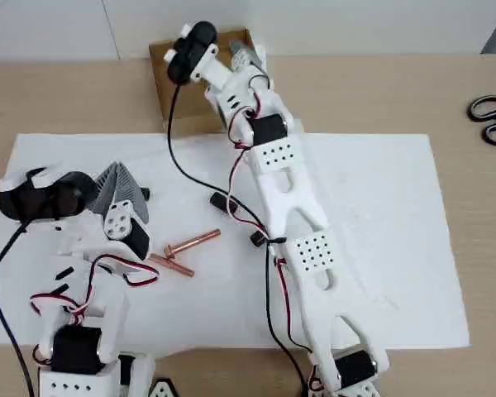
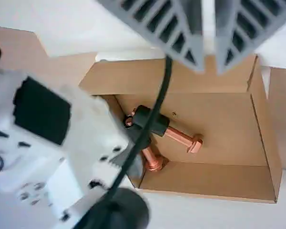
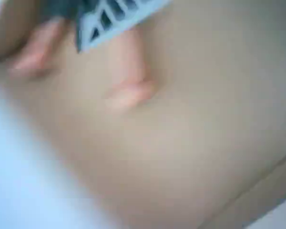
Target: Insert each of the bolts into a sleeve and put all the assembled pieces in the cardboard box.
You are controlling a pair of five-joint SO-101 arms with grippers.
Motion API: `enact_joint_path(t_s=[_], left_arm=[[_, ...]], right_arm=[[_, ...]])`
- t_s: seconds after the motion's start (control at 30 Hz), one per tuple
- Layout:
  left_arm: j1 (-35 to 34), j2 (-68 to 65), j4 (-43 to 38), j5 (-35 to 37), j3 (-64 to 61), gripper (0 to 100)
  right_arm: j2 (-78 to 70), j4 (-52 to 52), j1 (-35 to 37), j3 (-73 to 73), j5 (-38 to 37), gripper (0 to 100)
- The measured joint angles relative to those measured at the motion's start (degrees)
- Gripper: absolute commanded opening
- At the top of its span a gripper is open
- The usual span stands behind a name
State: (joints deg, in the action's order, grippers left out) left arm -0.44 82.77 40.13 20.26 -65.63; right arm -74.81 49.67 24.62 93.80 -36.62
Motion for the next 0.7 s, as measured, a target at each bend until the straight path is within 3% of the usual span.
enact_joint_path(t_s=[0.13,0.4,0.7], left_arm=[[0.00,0.00,0.00,0.00,0.00,1],[0.00,0.00,0.00,0.00,0.00,1],[0.00,0.00,0.00,0.00,0.00,1]], right_arm=[[12.31,18.46,4.13,0.09,0.79,16.2],[38.07,43.43,6.86,0.79,13.98,16.2],[51.43,47.47,8.53,0.79,15.03,16.2]])
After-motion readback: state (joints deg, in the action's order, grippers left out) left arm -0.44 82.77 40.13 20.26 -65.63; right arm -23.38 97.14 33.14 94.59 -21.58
